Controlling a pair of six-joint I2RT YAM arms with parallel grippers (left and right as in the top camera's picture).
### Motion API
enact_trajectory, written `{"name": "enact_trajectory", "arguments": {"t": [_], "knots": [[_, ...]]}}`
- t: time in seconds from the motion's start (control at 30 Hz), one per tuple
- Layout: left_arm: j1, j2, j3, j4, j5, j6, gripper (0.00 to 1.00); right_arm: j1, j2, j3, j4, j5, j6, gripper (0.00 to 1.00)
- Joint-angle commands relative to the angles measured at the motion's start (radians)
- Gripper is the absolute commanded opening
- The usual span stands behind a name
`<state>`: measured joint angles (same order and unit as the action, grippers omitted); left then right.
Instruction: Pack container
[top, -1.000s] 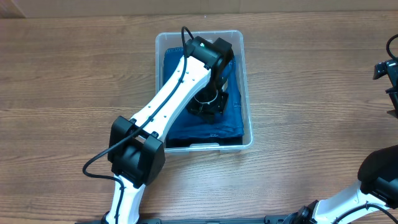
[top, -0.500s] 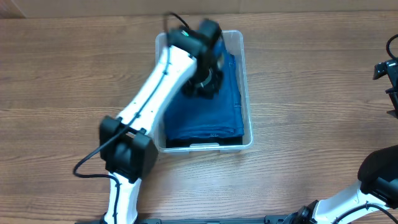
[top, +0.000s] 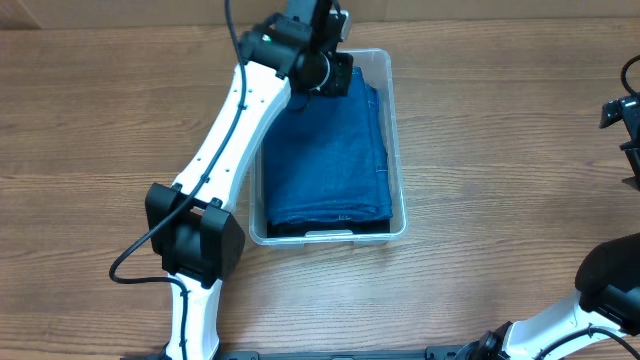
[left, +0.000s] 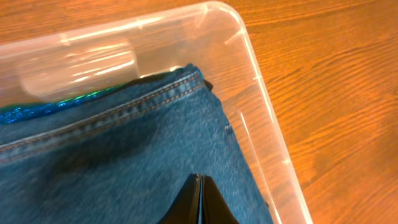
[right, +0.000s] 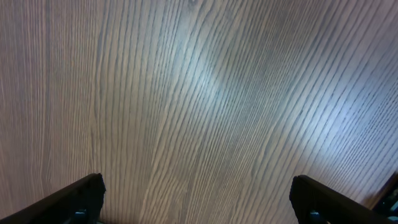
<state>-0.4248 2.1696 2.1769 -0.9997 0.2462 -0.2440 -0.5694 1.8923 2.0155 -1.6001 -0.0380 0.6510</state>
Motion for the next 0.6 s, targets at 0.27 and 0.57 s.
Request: {"name": "enact_trajectory", "arguments": {"t": [0.27,0.57], "knots": [[-0.014,0.023,-0.282,0.325,-0.137,-0.032,0.04,-0.002,-0.018,0.0,0.002,-0.002,0.005,1.0],[-0.014,0.027,-0.352,0.41,-0.153,-0.044,0.04,-0.002,-0.018,0.0,0.002,-0.002,0.005,1.0]]}}
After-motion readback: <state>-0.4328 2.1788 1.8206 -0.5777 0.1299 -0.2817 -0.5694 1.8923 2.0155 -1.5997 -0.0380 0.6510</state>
